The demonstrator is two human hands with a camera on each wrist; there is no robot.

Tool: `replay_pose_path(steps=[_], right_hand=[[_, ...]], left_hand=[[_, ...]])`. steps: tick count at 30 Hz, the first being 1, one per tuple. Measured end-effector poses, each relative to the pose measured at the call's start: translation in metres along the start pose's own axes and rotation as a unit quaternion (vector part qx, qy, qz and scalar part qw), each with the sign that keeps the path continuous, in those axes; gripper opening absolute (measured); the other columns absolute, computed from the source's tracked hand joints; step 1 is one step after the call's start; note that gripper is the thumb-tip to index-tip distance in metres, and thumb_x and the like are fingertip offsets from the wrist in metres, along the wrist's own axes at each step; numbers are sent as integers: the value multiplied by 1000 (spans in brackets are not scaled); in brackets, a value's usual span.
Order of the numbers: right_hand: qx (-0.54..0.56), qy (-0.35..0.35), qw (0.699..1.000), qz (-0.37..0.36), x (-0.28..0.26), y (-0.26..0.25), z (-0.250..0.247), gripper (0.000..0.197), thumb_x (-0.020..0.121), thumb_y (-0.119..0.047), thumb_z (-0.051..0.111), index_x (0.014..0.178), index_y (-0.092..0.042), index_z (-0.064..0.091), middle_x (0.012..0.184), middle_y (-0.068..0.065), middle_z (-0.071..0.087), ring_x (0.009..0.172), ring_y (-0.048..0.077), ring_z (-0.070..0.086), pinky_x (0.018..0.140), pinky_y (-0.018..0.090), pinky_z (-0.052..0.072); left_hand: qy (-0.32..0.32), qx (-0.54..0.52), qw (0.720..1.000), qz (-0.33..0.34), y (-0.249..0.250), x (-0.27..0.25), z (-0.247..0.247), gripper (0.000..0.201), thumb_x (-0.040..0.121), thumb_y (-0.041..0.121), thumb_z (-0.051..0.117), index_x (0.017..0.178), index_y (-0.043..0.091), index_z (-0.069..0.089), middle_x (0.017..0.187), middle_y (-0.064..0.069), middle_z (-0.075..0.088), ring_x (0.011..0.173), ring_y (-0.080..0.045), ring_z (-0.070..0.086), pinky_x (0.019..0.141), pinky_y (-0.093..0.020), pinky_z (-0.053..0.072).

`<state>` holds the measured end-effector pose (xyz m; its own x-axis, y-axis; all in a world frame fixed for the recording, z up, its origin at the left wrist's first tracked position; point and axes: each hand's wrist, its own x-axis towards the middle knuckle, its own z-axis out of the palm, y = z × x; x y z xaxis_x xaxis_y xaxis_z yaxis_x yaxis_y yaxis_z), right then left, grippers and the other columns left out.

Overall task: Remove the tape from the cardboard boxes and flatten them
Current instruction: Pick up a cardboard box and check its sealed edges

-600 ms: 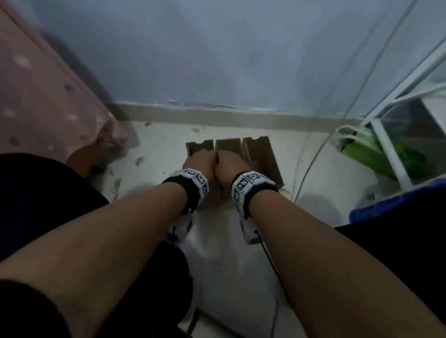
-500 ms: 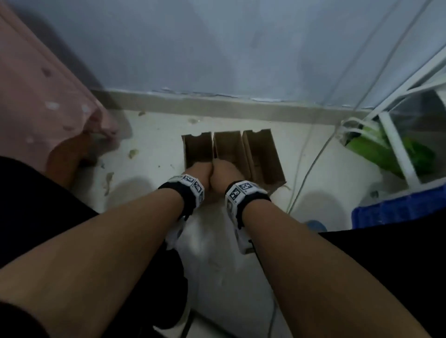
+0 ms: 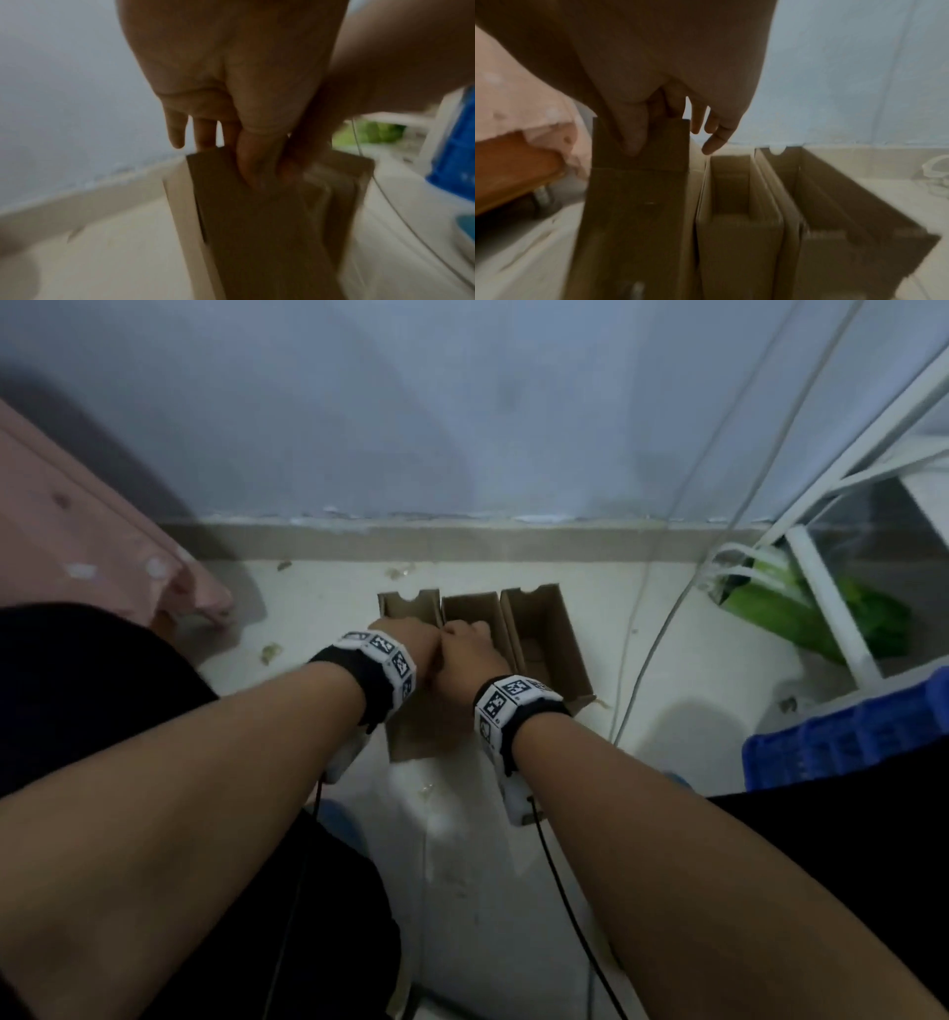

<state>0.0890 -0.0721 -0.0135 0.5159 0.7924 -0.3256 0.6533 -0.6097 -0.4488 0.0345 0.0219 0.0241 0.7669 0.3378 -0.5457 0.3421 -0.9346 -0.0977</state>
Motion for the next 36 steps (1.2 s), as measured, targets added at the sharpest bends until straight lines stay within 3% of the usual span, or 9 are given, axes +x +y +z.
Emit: replay_pose_path(steps=[5, 8, 10, 13, 17, 22, 25, 31, 36], right_hand=[[97, 120, 988, -13, -19, -15, -109, 28, 74, -38, 64, 77, -12, 73, 104, 15, 70, 104, 29, 63, 87, 36, 49], [238, 207, 949, 19, -43, 0, -174, 36, 75, -22, 83, 53, -16, 54, 66, 9, 57, 69, 19, 54, 64, 31, 44], [298, 269, 916, 16, -60, 16, -209, 36, 72, -22, 85, 56, -12, 54, 64, 3, 47, 64, 15, 46, 61, 28, 39], [359, 310, 880, -14, -75, 27, -247, 34, 71, -24, 83, 67, 1, 60, 68, 7, 50, 66, 16, 49, 65, 30, 42], [377, 340, 861, -34, -73, 34, -268, 24, 75, -20, 82, 63, -10, 64, 69, 4, 62, 69, 18, 60, 70, 34, 50], [339, 301, 891, -25, -65, 24, -286, 36, 66, -24, 81, 71, 0, 54, 73, 7, 61, 71, 20, 61, 71, 33, 52], [360, 227, 905, -12, -63, 16, -288, 48, 69, -18, 90, 99, 12, 67, 101, 18, 76, 91, 28, 75, 87, 43, 62], [424, 245, 872, -2, -41, 13, -282, 48, 68, -24, 93, 79, -10, 49, 82, 8, 55, 77, 20, 63, 83, 32, 55], [454, 289, 843, -11, -30, -5, -261, 41, 65, -20, 91, 64, -14, 50, 79, 5, 69, 84, 25, 75, 87, 51, 60]], left_hand=[[140, -21, 986, 83, -3, -43, -134, 18, 80, 11, 71, 93, 23, 76, 92, -2, 67, 85, -25, 61, 81, -33, 46], [332, -148, 919, 154, -6, -51, -170, 39, 79, 16, 75, 118, 19, 71, 135, -8, 59, 124, -30, 55, 104, -41, 43], [420, -280, 858, 90, -8, -55, -171, 82, 77, 38, 82, 147, 15, 45, 158, -9, 31, 145, -29, 30, 117, -42, 29], [368, -447, 815, -38, -5, -61, -163, 131, 63, 71, 80, 159, 18, 10, 162, -11, 16, 150, -31, 20, 119, -49, 28], [208, -642, 737, -25, 5, -70, -165, 103, 64, 71, 80, 141, 11, 45, 133, -4, 60, 109, -26, 65, 78, -52, 61], [296, -653, 697, 31, -1, -71, -180, 46, 74, 48, 85, 103, 15, 69, 93, -9, 73, 73, -22, 73, 60, -47, 63], [370, -619, 692, 30, -14, -68, -181, 45, 75, 43, 85, 114, 29, 66, 101, -3, 70, 86, -20, 72, 65, -42, 63], [470, -606, 642, 15, -21, -58, -183, 59, 86, 40, 75, 140, 40, 51, 121, -1, 70, 110, -5, 65, 92, -31, 56], [479, -622, 619, -20, -15, -45, -181, 87, 79, 54, 75, 153, 34, 35, 139, 3, 60, 126, -10, 57, 108, -37, 47]])
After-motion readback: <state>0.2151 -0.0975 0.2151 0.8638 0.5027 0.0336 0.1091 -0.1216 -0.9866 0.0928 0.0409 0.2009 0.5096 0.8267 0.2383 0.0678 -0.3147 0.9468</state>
